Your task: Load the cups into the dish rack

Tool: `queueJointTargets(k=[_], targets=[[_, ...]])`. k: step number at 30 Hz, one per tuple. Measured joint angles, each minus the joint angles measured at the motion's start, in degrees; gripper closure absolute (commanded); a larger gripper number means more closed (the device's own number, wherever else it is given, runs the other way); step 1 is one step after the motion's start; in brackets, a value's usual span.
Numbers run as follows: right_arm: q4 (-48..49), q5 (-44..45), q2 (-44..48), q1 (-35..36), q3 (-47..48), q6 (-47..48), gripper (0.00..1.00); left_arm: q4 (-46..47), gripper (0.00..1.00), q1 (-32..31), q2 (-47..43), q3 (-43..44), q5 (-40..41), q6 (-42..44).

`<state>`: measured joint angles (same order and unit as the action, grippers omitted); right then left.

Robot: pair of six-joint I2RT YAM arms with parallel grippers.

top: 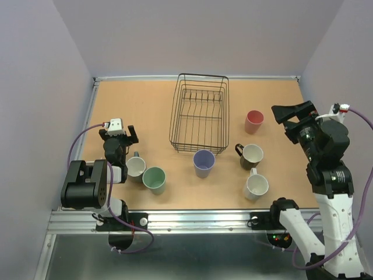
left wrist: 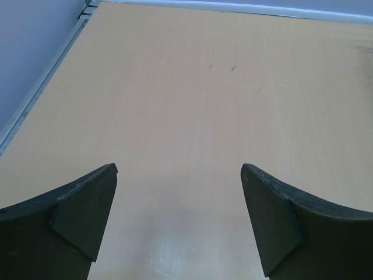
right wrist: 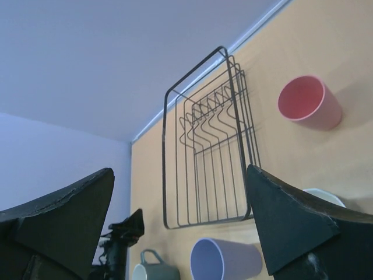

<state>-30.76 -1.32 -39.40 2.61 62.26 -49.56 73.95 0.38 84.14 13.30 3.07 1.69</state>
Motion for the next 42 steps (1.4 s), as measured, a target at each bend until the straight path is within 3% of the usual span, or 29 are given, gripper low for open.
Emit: queueJointTargets(k=[8, 14, 22, 25, 34, 42], targets=[[-3.0, -6.6, 10.5, 0.0, -5.9, -4.7, 0.0, 0.0, 0.01, 0.0, 0.0, 0.0, 0.0, 0.0], [2.2, -15.2, 9.7, 0.0, -11.8, -6.3, 0.0, 0.0, 0.01, 0.0, 0.0, 0.0, 0.0, 0.0], [4.6, -17.7, 4.7, 0.0, -11.3, -3.4, 0.0, 0.0, 0.01, 0.0, 0.0, 0.0, 0.0, 0.0], [3.3, -15.3, -0.7, 0.0, -6.9, -0.9, 0.03, 0.0, 0.01, 0.0, 0.0, 0.0, 0.0, 0.0], [-4.5, -7.6, -34.2, -0.9, 11.9, 5.0, 0.1, 0.0, 0.01, 0.0, 0.0, 0.0, 0.0, 0.0], [-12.2, -4.5, -45.8, -6.2, 19.3, 5.7, 0.2, 0.0, 0.01, 0.0, 0.0, 0.0, 0.0, 0.0]])
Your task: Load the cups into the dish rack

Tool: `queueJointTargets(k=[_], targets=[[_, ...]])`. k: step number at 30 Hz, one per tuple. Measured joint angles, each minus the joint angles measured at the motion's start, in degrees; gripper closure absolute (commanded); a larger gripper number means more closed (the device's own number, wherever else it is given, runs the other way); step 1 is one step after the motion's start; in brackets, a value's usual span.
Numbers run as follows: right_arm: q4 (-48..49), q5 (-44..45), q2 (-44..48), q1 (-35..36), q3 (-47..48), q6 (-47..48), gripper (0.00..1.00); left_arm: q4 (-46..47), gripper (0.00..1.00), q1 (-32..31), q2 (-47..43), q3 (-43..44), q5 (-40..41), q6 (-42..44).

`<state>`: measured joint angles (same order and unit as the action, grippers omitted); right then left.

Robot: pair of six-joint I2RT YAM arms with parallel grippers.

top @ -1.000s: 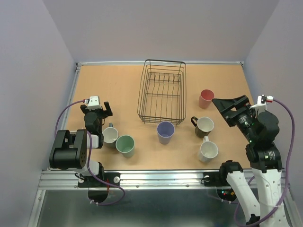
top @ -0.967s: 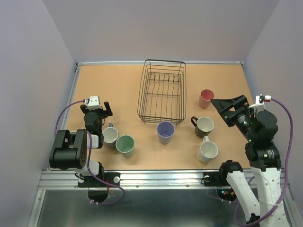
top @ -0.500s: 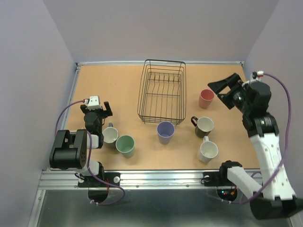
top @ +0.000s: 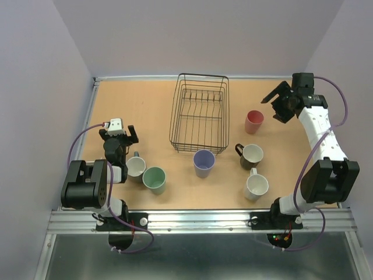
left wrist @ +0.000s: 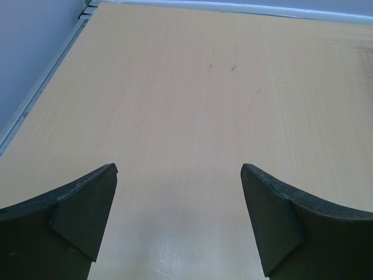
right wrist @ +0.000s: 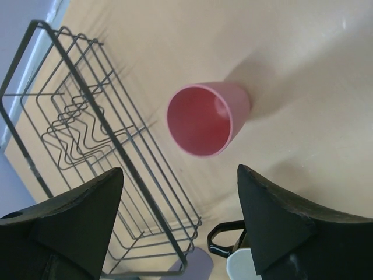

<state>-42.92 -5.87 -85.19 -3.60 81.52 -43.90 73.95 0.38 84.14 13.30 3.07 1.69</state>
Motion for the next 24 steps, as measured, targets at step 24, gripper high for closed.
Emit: queueJointTargets(k=[24], targets=[[-1.9, 2.6, -13.2, 0.2, 0.8, 2.6, 0.44, 0.0, 0.01, 0.0, 0.0, 0.0, 0.0, 0.0]])
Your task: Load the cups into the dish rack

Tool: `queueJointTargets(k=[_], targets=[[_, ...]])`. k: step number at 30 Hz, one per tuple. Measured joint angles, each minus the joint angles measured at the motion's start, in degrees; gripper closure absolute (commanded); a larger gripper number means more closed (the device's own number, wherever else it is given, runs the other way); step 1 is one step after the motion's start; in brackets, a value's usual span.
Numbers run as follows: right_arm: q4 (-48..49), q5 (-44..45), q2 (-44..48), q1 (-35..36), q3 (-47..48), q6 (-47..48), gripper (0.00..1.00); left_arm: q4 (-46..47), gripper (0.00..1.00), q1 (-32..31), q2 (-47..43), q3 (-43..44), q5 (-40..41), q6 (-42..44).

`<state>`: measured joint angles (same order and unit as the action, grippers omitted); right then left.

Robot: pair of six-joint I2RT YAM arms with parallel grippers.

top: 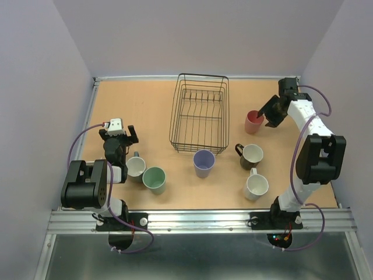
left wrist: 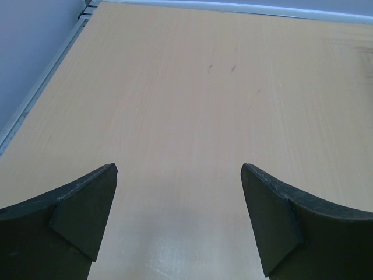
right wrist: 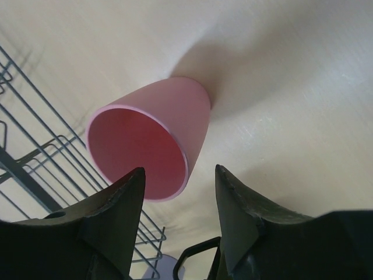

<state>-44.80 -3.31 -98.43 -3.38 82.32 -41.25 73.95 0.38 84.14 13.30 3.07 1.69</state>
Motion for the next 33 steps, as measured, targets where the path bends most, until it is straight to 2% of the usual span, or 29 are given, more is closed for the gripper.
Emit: queueJointTargets(k=[6, 10, 11, 12, 17, 27, 33], targets=[[0.3, 1.2, -2.8, 2.4, -0.8, 0.5, 0.5, 0.0, 0.01, 0.0, 0.0, 0.0, 0.0, 0.0], [0.6, 1.6, -5.4, 3.2, -0.8, 1.2, 0.62, 0.0, 0.01, 0.0, 0.0, 0.0, 0.0, 0.0], [0.7, 1.6, -5.7, 3.2, -0.9, 1.3, 0.65, 0.0, 0.01, 0.0, 0.0, 0.0, 0.0, 0.0], [0.9, 1.7, -6.2, 3.2, -1.0, 1.4, 0.75, 0.0, 0.01, 0.0, 0.0, 0.0, 0.0, 0.0], [1.2, 2.2, -6.5, 3.2, -1.6, 2.2, 0.99, 0.0, 0.01, 0.0, 0.0, 0.0, 0.0, 0.0], [-2.0, 4.7, -5.2, 3.2, 0.3, 4.5, 1.0, 0.0, 0.01, 0.0, 0.0, 0.0, 0.0, 0.0], [-6.7, 4.5, 1.6, 3.2, 7.2, 6.1, 1.0, 0.0, 0.01, 0.0, 0.0, 0.0, 0.0, 0.0]])
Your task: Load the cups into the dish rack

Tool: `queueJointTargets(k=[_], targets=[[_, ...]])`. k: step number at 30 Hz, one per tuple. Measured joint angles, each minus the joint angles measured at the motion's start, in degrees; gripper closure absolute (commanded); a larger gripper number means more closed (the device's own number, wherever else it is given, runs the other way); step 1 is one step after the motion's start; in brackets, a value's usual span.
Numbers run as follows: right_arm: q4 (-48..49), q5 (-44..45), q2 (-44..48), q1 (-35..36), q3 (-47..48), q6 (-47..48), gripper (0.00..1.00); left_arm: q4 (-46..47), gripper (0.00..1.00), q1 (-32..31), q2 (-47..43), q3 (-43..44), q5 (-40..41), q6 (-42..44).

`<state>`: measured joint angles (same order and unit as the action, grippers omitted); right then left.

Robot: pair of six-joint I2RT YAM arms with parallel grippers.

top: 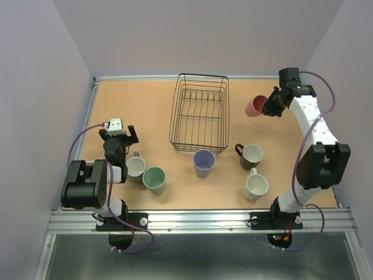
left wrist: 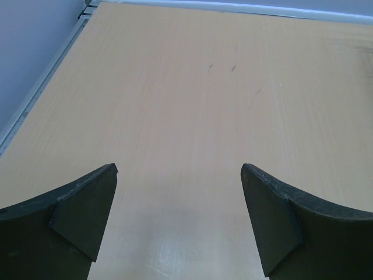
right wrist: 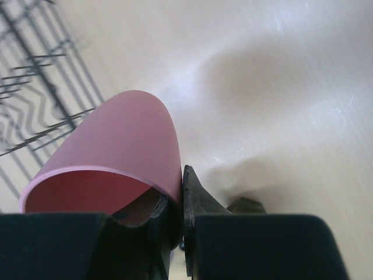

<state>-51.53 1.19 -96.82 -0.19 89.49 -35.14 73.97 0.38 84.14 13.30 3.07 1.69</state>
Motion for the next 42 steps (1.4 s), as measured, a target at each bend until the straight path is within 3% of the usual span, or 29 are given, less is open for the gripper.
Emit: queueJointTargets(k=[10, 18, 20, 21, 25, 27, 29, 34, 37, 42], targets=[[-3.4, -8.7, 12.9, 0.0, 3.8, 1.5, 1.0, 0.0, 0.01, 0.0, 0.0, 0.0, 0.0, 0.0], [-3.5, -15.6, 13.5, 0.0, 3.8, 2.3, 1.0, -1.7, 0.01, 0.0, -2.0, 0.5, 3.5, -0.7], [-3.3, -16.9, 13.2, 0.0, 3.8, 2.1, 1.0, -5.6, 0.01, -0.1, -4.3, 2.8, 7.9, -2.8], [-3.2, -17.4, 12.9, 0.0, 3.8, 2.1, 1.0, -12.3, 0.01, -0.1, -5.6, 7.3, 11.5, -5.1], [-3.1, -19.5, 10.3, 0.9, 5.4, 1.7, 1.0, -38.2, 0.01, 0.6, 0.1, 33.6, 19.5, -12.7], [-3.0, -20.3, 8.3, 1.5, 7.8, 1.6, 1.0, -50.7, 0.01, 1.4, 6.2, 48.0, 17.9, -15.3], [-2.8, -20.9, 6.4, 2.3, 10.5, 1.3, 1.0, -59.0, 0.01, 1.7, 10.3, 56.4, 15.7, -17.1], [-0.8, -22.5, 4.2, 4.3, 14.3, 0.6, 1.0, -74.2, 0.01, 1.9, 9.3, 58.4, 10.3, -19.6], [0.2, -23.8, 4.1, 5.6, 14.5, -0.1, 1.0, -77.1, 0.01, 2.1, 5.0, 58.4, 6.7, -22.4], [5.5, -28.8, 4.3, 6.7, 13.8, -4.2, 1.0, -67.1, 0.01, 7.2, -1.6, 58.4, -15.8, -35.5]])
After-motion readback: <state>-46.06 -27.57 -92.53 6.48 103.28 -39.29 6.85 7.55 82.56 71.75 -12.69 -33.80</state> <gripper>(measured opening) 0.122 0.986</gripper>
